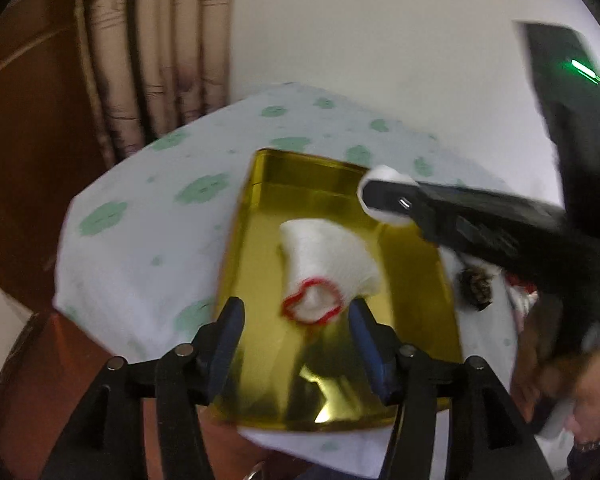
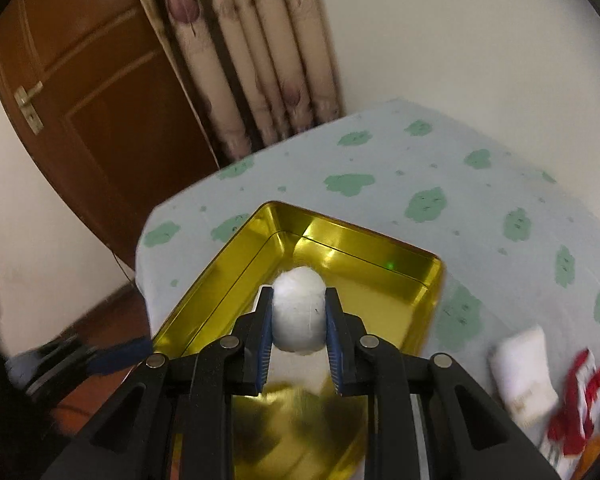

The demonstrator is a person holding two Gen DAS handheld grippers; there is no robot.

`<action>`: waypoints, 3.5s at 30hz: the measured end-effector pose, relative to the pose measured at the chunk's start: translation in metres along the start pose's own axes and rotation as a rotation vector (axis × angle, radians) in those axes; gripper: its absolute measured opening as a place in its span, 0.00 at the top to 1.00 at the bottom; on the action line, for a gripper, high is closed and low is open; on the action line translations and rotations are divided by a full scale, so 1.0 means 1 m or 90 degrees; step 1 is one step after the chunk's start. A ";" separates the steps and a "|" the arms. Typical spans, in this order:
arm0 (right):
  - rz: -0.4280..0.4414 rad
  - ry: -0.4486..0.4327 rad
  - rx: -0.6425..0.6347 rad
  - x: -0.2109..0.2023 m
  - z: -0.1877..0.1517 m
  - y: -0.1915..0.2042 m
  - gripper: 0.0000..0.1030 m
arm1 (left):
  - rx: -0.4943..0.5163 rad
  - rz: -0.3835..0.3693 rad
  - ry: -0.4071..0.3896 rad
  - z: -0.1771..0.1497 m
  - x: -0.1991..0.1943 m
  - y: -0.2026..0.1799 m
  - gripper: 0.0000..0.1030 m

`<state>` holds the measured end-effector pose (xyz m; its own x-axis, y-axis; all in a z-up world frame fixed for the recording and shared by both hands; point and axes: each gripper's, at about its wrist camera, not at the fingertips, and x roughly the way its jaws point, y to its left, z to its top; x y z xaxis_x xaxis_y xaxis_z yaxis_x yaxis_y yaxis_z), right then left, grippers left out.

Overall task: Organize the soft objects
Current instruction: 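Drop the glove into the gold tin with the left tool while the right tool drops the cotton ball there, then grasp the black patterned sock with the left tool, then grasp the printed pad with pink ribbon with the right tool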

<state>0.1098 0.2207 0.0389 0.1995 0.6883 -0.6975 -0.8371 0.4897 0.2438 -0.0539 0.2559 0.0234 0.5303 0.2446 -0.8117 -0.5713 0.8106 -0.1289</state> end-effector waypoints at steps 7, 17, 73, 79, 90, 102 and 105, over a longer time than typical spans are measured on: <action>-0.017 0.048 0.032 0.045 0.022 -0.005 0.73 | -0.033 0.095 -0.042 -0.018 -0.012 0.023 0.46; 0.038 -0.079 0.089 0.006 0.025 -0.009 0.45 | -0.017 0.112 -0.050 -0.020 -0.005 0.023 0.46; -0.361 -0.129 0.371 -0.259 -0.368 -0.187 0.09 | 0.342 -0.134 0.162 0.011 0.103 -0.216 0.84; -0.339 -0.136 0.379 -0.262 -0.362 -0.183 0.09 | 0.288 -0.170 0.098 -0.021 0.049 -0.208 0.84; -0.303 -0.028 0.295 -0.214 -0.308 -0.166 0.01 | 0.241 -0.232 0.081 -0.075 -0.002 -0.204 0.84; -0.344 0.018 0.292 -0.195 -0.293 -0.175 0.56 | 0.221 -0.251 0.081 -0.081 -0.022 -0.186 0.84; -0.335 0.011 0.294 -0.200 -0.295 -0.176 0.75 | 0.221 -0.256 0.085 -0.083 -0.023 -0.185 0.83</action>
<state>0.0672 -0.1611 -0.0637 0.5076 0.2911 -0.8109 -0.3287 0.9355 0.1300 -0.0117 0.0562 0.0186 0.5669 -0.1722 -0.8056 -0.0874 0.9598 -0.2666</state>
